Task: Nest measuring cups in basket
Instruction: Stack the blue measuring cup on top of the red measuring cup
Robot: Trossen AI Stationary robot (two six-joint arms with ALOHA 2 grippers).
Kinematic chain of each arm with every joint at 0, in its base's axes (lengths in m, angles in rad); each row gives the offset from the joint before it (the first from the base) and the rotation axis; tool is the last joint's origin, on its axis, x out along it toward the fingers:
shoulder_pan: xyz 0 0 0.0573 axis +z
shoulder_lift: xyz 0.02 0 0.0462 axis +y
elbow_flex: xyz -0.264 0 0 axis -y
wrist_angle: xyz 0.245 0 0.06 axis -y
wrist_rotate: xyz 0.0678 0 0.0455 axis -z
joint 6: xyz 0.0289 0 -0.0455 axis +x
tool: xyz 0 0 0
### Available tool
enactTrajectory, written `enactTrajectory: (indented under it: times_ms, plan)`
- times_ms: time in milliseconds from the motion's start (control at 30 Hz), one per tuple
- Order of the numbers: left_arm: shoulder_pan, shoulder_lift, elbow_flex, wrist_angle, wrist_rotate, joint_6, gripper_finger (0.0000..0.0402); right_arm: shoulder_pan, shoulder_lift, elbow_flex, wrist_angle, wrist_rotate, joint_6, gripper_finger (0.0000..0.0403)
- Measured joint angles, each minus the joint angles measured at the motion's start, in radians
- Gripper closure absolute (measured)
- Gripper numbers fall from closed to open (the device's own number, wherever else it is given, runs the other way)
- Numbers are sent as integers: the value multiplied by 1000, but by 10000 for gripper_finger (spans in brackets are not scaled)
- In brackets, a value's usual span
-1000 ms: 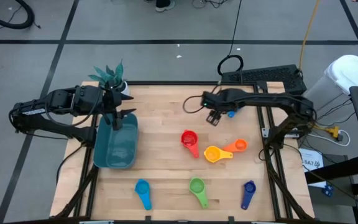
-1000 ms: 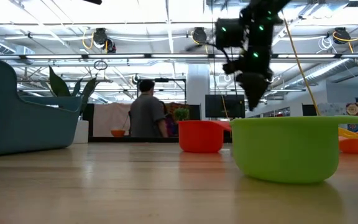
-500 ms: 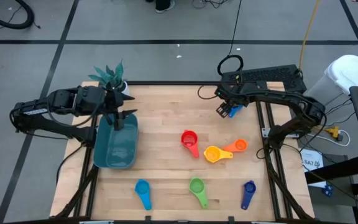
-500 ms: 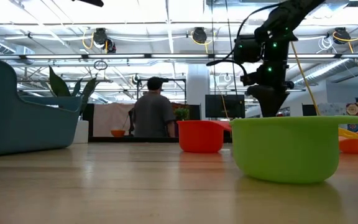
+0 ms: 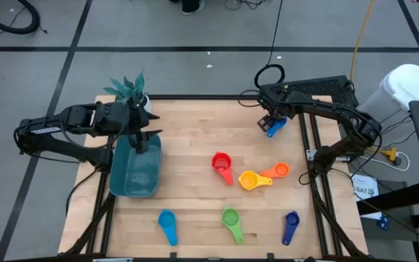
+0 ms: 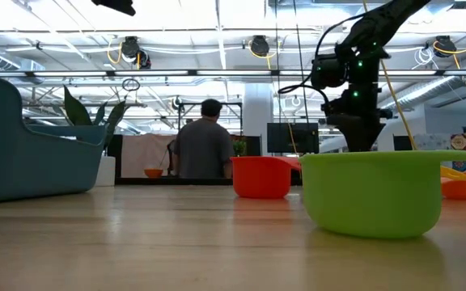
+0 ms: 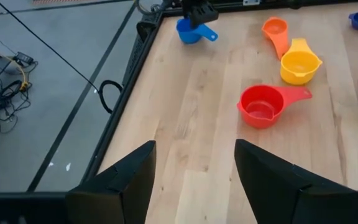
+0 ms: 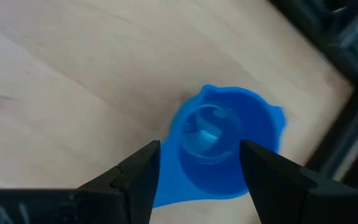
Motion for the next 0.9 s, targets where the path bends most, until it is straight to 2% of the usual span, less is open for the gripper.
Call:
enactTrajectory:
  times_ms: [300, 633, 767, 900]
  plan:
    - [0, 4, 0, -7, 0, -2, 152, -6, 1, -76, 101, -61, 51, 191]
    - [0, 4, 0, -6, 0, -3, 135, -24, 1, -159, 205, -63, 37, 192]
    - [0, 4, 0, -6, 0, -4, 141, -24, 1, -161, 211, -64, 33, 207]
    - [0, 4, 0, -6, 0, -4, 154, -24, 1, -161, 210, -65, 30, 240]
